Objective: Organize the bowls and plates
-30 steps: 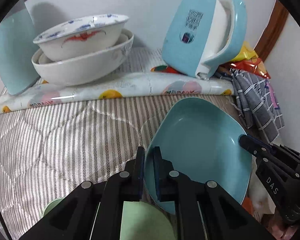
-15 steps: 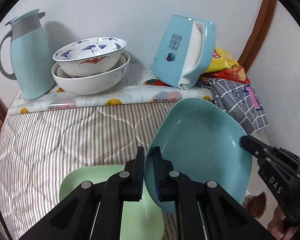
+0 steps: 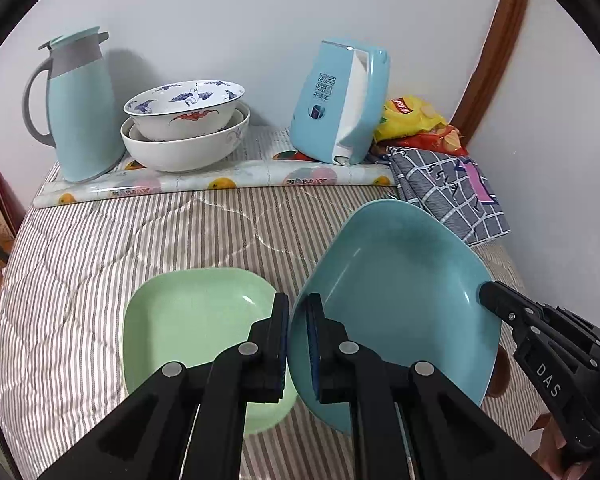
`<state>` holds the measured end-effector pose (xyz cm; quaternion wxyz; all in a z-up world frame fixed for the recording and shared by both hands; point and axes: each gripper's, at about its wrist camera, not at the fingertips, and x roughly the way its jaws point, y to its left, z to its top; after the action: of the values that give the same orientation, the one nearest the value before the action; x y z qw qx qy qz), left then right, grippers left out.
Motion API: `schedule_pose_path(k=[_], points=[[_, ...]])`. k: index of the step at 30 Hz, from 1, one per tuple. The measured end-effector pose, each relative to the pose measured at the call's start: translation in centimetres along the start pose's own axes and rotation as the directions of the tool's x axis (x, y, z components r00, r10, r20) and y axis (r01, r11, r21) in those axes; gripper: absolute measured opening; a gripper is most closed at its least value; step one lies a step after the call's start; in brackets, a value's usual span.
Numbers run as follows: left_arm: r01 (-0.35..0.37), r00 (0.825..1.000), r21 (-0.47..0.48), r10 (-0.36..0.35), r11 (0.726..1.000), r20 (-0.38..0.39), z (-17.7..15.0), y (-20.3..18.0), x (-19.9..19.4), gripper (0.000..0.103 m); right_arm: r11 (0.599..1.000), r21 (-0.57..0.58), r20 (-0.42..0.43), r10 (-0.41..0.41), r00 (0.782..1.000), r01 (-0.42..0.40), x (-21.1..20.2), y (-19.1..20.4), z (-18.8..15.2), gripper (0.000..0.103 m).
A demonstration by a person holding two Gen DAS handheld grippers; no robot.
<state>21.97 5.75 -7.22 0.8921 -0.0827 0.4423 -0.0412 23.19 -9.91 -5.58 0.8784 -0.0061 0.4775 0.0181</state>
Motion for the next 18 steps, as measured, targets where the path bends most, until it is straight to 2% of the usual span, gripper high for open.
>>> schedule_pose_path(k=[18], points=[[0.021,0.999,-0.015,-0.020,1.000,0.032,-1.8,0.3,-3.4,0.009,1.000,0.004,0.034,-0.012,0.999,0.012,-3.9,0.7,-1.9,0.004]])
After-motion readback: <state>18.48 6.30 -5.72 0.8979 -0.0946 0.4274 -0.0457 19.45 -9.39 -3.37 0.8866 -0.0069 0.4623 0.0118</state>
